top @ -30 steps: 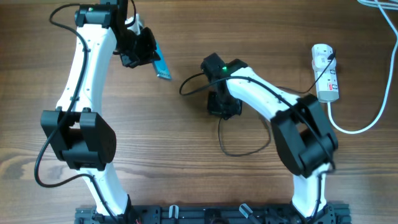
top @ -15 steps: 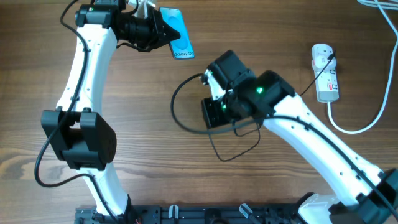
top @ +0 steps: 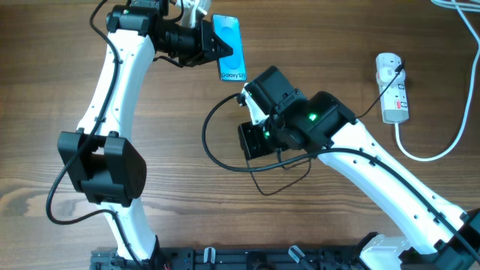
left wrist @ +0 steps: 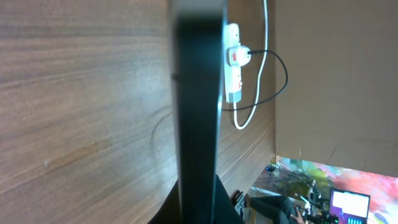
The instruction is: Plug charger to phone and switch on socket
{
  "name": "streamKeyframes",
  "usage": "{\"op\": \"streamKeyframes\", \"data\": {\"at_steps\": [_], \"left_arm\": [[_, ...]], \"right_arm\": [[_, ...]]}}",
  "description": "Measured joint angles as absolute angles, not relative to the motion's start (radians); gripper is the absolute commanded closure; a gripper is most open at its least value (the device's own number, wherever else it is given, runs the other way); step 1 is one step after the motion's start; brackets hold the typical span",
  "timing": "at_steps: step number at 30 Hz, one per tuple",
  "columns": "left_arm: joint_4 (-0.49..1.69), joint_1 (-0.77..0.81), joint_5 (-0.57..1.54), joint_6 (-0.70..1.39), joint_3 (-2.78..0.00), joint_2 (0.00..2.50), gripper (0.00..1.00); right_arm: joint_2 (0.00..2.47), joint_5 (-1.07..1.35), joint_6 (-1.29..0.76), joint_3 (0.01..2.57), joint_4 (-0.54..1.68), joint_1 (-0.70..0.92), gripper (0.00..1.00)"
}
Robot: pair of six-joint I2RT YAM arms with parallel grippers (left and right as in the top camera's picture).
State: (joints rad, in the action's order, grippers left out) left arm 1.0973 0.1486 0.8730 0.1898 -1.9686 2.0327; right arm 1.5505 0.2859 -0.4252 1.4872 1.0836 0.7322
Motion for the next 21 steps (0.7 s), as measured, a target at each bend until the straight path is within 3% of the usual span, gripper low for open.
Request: {"op": "streamKeyframes", "data": {"at_steps": [21], "left_arm": [[1.164, 0.151, 0.975, 0.086, -1.969, 2.033, 0.96]], "right_arm": [[1.549, 0.257, -0.490, 1.487, 1.047, 0.732, 0.96]]}}
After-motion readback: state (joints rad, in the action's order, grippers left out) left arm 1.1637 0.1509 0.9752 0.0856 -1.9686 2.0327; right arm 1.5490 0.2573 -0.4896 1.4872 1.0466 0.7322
